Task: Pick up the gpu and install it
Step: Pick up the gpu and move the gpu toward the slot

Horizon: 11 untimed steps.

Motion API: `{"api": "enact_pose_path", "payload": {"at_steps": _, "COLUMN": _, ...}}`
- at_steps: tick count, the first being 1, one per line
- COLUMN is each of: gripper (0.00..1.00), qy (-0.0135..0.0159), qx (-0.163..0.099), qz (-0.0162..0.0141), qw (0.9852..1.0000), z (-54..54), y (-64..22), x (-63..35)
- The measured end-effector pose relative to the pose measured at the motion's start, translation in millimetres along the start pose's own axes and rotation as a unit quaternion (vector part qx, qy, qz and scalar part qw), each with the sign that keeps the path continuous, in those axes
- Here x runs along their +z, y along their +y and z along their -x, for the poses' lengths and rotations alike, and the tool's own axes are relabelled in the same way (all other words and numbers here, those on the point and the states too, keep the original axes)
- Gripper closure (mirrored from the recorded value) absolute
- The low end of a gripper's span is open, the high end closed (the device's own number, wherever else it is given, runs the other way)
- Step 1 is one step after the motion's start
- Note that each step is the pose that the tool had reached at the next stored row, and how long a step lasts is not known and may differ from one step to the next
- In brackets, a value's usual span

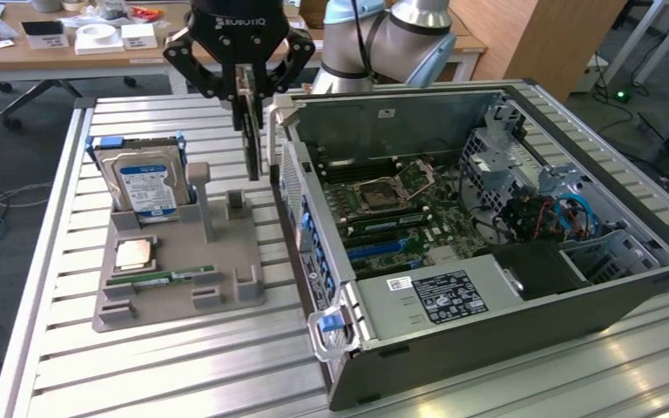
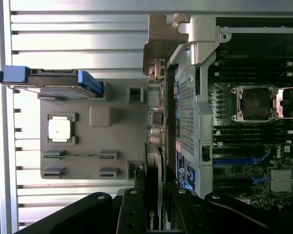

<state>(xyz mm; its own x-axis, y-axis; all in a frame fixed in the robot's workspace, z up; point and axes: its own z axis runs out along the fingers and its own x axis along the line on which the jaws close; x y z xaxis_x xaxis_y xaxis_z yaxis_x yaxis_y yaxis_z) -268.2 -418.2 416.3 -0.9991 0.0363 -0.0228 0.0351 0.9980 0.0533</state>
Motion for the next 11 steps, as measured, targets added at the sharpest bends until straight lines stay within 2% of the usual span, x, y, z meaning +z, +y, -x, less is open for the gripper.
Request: {"api": "enact_pose_path", "payload": {"at_steps": 11, "gripper": 0.74, "qy": 0.0001, "qx": 0.000, "qz": 0.0009, "qw": 1.0000, "z": 30.1, "y": 1.1, "x": 0.7}}
